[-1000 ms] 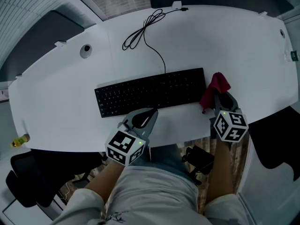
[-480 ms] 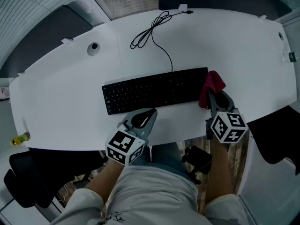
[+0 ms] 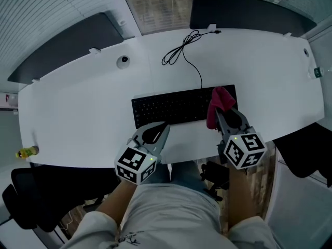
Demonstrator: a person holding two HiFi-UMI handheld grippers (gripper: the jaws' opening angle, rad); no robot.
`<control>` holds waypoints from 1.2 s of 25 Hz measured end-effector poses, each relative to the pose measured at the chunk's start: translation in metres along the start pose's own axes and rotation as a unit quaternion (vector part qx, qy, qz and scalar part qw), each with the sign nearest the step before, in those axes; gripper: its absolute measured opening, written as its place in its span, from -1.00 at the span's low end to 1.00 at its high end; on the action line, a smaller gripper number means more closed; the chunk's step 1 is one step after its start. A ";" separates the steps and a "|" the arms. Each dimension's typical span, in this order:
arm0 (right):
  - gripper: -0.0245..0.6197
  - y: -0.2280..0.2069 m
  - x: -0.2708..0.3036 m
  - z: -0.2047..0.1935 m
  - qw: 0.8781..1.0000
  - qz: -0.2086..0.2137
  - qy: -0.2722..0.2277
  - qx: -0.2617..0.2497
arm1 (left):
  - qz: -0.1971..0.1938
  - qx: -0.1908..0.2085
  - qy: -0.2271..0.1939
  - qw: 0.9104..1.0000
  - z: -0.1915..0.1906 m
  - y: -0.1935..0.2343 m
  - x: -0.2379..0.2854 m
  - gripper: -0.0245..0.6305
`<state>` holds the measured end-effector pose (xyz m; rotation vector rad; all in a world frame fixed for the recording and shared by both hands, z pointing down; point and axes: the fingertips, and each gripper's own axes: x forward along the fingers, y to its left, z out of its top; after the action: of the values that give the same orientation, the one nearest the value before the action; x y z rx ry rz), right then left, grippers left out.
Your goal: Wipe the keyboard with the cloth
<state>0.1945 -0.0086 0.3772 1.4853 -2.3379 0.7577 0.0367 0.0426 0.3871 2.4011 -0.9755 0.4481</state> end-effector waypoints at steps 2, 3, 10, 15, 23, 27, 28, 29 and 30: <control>-0.73 0.022 -0.002 0.008 1.000 0.018 -0.004 -0.012 | 0.007 0.004 -0.010 1.000 0.007 0.005 -0.012 -0.89; -0.73 0.033 -0.004 0.012 1.000 0.025 -0.006 -0.018 | 0.010 0.006 -0.014 1.000 0.011 0.007 -0.018 -0.89; -0.73 0.081 -0.024 0.024 0.998 0.051 -0.013 -0.044 | 0.014 0.017 -0.035 0.999 0.026 0.005 -0.049 -0.89; -0.73 0.095 -0.035 0.025 0.997 0.056 -0.014 -0.043 | 0.014 0.020 -0.042 0.999 0.031 0.000 -0.063 -0.89; -0.73 0.117 -0.032 0.019 0.997 0.070 0.001 -0.041 | 0.032 0.032 -0.045 0.998 0.040 0.010 -0.082 -0.89; -0.73 0.132 -0.026 0.023 0.996 0.083 -0.003 -0.039 | 0.048 0.034 -0.049 0.997 0.048 0.021 -0.086 -0.89; -0.73 0.135 -0.024 0.024 0.996 0.086 -0.004 -0.038 | 0.051 0.033 -0.051 0.997 0.050 0.023 -0.087 -0.89; -0.73 0.139 -0.022 0.026 0.995 0.088 -0.005 -0.038 | 0.056 0.031 -0.052 0.997 0.053 0.026 -0.088 -0.89; -0.73 0.142 -0.020 0.028 0.995 0.091 -0.007 -0.038 | 0.062 0.029 -0.053 0.996 0.055 0.029 -0.090 -0.89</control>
<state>0.0769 0.0390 0.3037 1.2625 -2.5080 0.6944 -0.0400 0.0429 0.3096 2.4471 -1.1774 0.4021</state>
